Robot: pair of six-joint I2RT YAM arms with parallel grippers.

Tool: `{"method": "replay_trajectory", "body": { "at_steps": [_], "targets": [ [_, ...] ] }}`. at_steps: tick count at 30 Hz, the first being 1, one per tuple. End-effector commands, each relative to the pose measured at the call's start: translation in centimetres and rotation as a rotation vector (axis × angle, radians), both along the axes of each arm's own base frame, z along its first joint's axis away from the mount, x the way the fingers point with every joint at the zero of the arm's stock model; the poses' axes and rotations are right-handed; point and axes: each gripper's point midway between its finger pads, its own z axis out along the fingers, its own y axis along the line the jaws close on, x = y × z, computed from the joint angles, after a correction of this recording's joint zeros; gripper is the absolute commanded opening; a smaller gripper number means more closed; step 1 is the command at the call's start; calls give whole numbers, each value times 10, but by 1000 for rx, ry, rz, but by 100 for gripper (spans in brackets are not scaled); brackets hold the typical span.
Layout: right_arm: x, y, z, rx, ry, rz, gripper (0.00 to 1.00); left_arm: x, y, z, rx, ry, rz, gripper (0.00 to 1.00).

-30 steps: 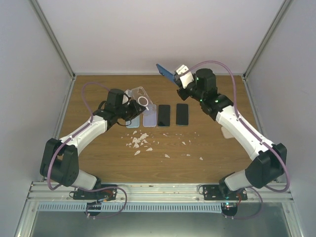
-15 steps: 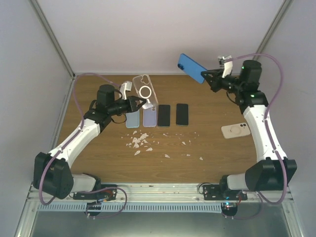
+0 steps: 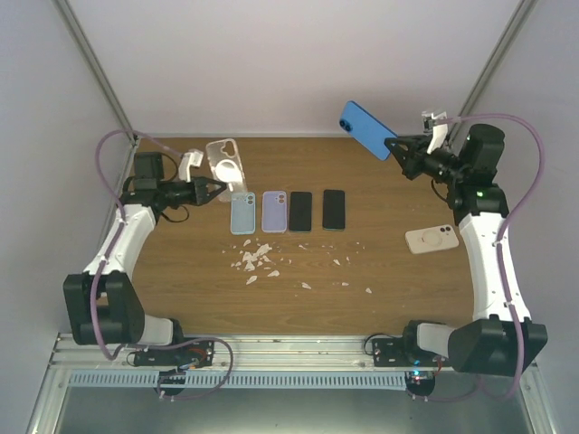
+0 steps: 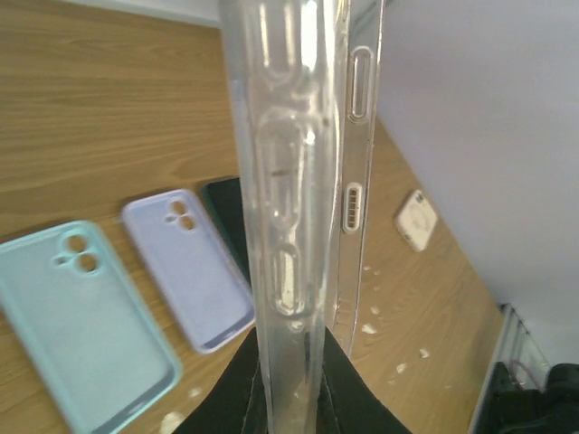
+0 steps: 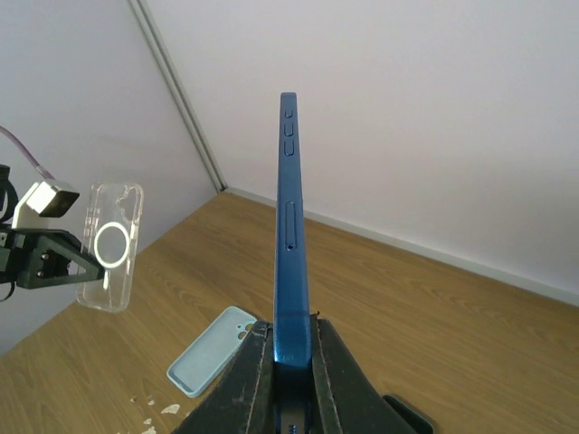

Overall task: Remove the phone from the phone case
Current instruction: Place the phone case at the center of the board.

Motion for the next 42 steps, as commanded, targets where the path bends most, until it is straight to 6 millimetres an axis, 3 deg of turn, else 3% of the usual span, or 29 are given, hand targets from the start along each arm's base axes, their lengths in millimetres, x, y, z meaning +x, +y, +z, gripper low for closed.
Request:
{"method": "replay_trajectory", "body": {
  "at_steps": [1,13,21,33,42],
  "targets": [
    [-8,-7,11,-38,-82,-37,0,-1,27,-19,71,-3,-67,0],
    [-13,-12,1,-70,-81,-75,0,-6,69,-110,181,235,-77,0],
    [-11,-13,-2,-71,-75,-80,0,-8,80,-161,224,417,-119,0],
    [-9,-14,-13,-78,-58,-86,0,11,100,-202,315,533,-30,0],
    [-8,-14,-18,-77,-47,-82,0,26,109,-225,368,589,55,11]
  ]
}}
